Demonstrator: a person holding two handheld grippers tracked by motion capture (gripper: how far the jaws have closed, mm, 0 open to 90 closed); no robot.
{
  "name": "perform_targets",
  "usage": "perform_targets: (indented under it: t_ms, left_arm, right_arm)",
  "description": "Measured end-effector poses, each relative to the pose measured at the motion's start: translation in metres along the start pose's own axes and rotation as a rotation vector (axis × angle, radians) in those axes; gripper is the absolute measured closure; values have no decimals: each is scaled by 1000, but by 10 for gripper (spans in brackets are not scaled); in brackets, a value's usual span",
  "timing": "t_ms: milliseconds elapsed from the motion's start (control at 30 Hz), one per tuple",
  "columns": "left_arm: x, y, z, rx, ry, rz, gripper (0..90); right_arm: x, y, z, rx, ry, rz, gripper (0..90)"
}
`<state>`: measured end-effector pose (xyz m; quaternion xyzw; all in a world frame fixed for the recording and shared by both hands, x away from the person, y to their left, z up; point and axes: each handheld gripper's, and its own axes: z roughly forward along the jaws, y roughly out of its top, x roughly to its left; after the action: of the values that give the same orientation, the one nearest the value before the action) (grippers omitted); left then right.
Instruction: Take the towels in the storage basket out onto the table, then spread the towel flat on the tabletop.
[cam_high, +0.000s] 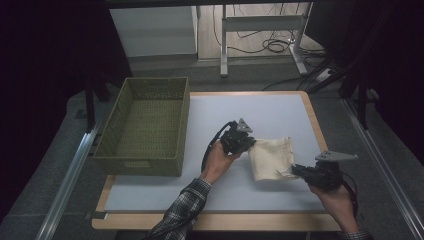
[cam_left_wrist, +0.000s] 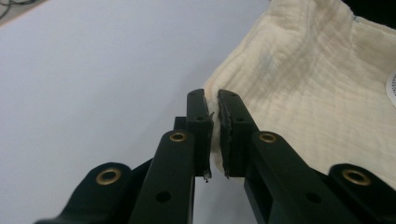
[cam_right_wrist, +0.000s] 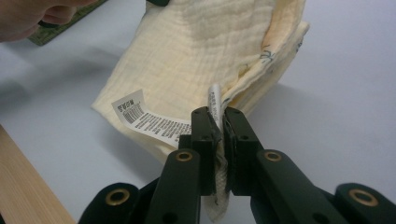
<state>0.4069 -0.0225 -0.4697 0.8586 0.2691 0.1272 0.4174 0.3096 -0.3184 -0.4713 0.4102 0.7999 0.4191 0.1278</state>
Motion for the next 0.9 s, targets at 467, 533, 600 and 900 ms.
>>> perform_targets:
  t_ms: [467, 533, 600, 900]
  left_arm:
    - [22, 5, -45, 51, 136, 39, 826]
    - [25, 4, -49, 53, 146, 38, 825]
    - [28, 3, -52, 56, 155, 35, 825]
    - [40, 0, -72, 65, 197, 37, 825]
  right_arm:
    - [33, 39, 28, -18, 60, -86, 839]
    - [37, 43, 33, -18, 66, -96, 838]
    - [42, 47, 37, -17, 76, -104, 837]
    - [54, 62, 48, -25, 103, -122, 835]
